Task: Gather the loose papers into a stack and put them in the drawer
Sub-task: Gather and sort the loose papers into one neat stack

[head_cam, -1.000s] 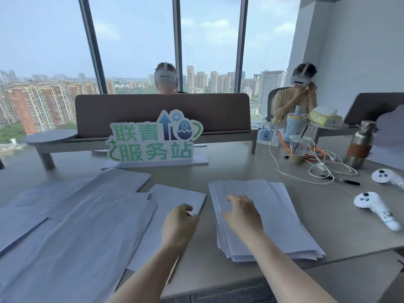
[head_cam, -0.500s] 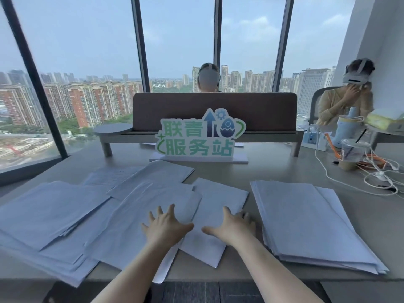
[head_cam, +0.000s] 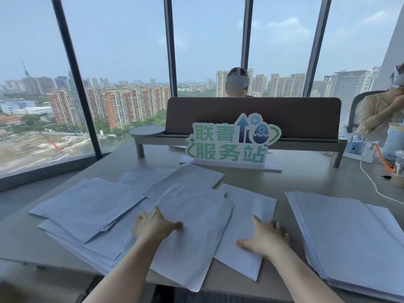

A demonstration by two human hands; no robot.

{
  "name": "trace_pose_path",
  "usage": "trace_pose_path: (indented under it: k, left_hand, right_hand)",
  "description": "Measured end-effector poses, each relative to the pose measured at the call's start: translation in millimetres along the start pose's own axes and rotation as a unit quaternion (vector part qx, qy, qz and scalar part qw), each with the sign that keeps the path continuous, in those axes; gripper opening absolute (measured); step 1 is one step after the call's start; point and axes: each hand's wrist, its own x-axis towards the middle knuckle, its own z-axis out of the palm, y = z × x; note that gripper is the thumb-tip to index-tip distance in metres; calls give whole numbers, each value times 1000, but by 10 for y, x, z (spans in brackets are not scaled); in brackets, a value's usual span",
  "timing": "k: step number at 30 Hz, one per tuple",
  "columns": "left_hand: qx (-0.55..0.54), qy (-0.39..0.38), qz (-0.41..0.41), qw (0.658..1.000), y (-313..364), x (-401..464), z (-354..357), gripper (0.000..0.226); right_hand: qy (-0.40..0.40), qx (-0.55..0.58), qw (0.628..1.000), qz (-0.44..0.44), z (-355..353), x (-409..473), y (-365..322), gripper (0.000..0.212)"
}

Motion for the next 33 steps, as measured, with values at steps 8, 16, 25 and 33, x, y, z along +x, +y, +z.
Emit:
trace_pose_path:
  k: [8,16,25,33]
  left_hand:
    - [7,6,6,1000,-11,115,-93,96]
    - [10,2,11,1000,-49,178,-108,91]
    - [-27,-6,4,1000,-105,281,-117,67]
    - [-104,9,19,994,-166,302,-66,46]
  right_hand:
    - [31,43,997,-48,6,-39,-2,99]
    - [103,223,962,-122,111,-114,-66,92]
    - [215,308,919,-117,93,-101,-85,78]
    - [337,267,899,-87,-236,-86,-67,68]
